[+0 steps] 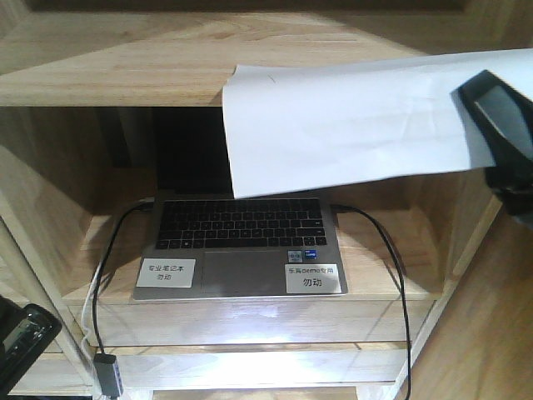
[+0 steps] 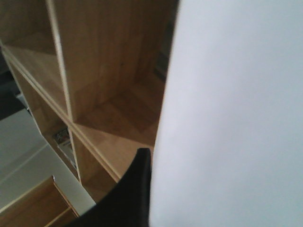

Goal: Grab stapler and paper to desk for stapling
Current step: 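Pinch the paper edge with the right gripper and pull it off the shelf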

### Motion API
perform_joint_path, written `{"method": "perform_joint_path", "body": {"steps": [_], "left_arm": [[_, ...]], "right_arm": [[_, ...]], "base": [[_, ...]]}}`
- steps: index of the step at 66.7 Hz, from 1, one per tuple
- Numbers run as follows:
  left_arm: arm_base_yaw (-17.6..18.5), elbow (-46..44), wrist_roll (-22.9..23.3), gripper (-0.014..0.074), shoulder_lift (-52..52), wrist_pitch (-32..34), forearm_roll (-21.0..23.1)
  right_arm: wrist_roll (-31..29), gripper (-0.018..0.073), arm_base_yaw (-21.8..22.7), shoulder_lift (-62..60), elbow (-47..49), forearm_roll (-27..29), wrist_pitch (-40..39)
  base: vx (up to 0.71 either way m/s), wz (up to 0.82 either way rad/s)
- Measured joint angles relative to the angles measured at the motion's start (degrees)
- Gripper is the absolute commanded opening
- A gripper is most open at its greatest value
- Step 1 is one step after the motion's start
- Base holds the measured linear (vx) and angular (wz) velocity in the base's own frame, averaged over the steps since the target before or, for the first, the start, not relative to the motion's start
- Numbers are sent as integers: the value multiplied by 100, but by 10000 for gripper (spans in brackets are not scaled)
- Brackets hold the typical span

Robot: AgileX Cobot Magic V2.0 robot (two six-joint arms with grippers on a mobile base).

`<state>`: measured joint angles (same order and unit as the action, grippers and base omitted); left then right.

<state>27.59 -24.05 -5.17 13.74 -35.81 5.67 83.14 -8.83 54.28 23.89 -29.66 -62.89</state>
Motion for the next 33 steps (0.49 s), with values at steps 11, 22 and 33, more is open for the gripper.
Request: {"method": "perform_joint_path", "body": {"steps": [11, 22, 33], "left_arm": [[0, 0, 0, -7, 0, 0, 0], [0, 0, 0, -7, 0, 0, 0], [0, 0, 0, -7, 0, 0, 0]], "right_arm": [[0, -9, 0, -803, -458, 217, 628], [0, -8, 0, -1531, -1210, 835, 999], [18, -6, 0, -2163, -1780, 1113, 1486]], "base": [[0, 0], [0, 0], [0, 0]]}}
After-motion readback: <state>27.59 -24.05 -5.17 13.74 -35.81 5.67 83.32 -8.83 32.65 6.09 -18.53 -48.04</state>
